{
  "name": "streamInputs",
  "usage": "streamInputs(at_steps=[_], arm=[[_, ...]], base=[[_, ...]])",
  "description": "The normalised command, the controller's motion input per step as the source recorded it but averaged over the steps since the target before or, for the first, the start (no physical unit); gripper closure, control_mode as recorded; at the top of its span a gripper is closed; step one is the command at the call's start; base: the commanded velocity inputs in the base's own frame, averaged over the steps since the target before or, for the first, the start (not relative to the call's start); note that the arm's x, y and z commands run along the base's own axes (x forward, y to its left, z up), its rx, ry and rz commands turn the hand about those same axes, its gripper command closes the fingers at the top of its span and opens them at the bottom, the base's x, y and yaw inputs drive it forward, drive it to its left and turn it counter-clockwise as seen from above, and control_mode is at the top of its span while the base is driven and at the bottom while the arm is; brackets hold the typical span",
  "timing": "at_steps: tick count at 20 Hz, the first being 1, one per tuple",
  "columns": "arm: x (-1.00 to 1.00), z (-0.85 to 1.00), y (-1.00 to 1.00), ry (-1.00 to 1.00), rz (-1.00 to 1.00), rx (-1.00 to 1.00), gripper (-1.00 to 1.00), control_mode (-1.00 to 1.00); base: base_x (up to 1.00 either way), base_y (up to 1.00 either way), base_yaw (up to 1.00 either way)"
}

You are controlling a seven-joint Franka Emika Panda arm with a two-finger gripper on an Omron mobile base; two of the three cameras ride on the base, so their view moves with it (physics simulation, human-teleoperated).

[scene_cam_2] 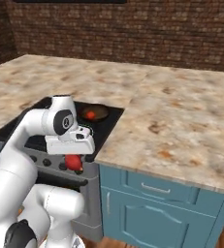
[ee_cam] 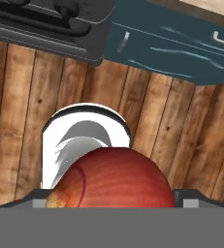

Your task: Place the pan on the rear right burner on the stove. Then place the tomato and the onion in the pan and turn on the rear right burner.

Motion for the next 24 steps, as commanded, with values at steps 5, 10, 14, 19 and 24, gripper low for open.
streamInputs(at_steps=[5, 10, 14, 19, 24], arm=[[0.00, 0.00, 0.00, 0.00, 0.00, 0.00, 1.00, 1.00], [0.00, 0.00, 0.00, 0.00, 0.00, 0.00, 1.00, 1.00], [0.00, 0.00, 0.00, 0.00, 0.00, 0.00, 1.00, 1.00], [0.00, 0.00, 0.00, 0.00, 0.00, 0.00, 1.00, 1.00], [0.02, 0.04, 0.05, 0.00, -0.03, 0.00, 1.00, -1.00]], base=[[0.61, 0.00, 0.00], [0.69, 0.10, -0.01], [0.40, 0.40, -0.11], [0.21, 0.58, -0.23], [0.12, 0.44, -0.19]])
